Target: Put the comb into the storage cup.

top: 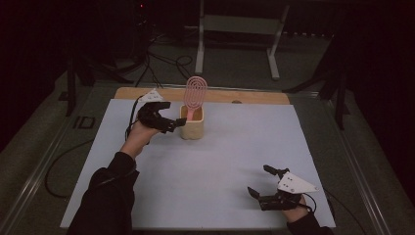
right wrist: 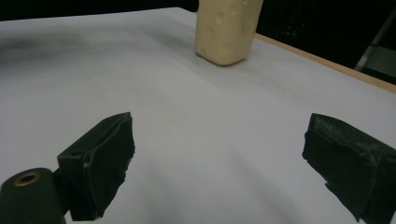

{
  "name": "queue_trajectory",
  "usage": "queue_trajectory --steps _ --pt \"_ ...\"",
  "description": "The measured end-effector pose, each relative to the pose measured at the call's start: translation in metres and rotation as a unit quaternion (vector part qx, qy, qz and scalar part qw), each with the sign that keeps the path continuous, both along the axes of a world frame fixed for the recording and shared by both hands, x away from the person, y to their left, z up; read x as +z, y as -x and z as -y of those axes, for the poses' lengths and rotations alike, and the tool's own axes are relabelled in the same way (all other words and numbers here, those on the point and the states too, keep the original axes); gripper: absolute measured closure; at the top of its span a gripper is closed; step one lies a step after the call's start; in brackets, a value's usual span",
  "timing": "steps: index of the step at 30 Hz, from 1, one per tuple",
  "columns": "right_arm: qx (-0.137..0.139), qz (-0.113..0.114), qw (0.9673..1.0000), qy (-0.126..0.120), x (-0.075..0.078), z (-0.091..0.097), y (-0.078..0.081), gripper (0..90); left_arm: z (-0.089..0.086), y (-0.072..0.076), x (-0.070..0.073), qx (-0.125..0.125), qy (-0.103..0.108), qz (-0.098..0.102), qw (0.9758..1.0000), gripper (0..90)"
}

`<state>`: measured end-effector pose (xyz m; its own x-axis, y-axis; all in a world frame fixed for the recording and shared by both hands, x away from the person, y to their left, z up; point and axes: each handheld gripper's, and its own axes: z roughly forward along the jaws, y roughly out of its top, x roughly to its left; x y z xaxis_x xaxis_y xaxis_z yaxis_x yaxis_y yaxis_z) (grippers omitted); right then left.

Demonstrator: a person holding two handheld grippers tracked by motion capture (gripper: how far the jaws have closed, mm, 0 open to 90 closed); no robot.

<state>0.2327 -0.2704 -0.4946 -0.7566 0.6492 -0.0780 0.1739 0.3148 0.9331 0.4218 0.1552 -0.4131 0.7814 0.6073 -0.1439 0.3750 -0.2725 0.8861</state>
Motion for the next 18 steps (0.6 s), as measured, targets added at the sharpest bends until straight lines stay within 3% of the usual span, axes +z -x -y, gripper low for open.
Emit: queue_trajectory --steps 16,18 --pt "0.001 -0.003 1.0 0.0 -0.001 -0.002 0.0 8.5 -0.03 0.041 -0.005 -0.004 0.0 0.004 1.0 0.0" --pt "0.002 -0.004 1.0 0.0 -0.001 -0.002 0.0 8.5 -0.033 0.046 -0.007 -0.002 -0.008 0.004 1.0 0.0"
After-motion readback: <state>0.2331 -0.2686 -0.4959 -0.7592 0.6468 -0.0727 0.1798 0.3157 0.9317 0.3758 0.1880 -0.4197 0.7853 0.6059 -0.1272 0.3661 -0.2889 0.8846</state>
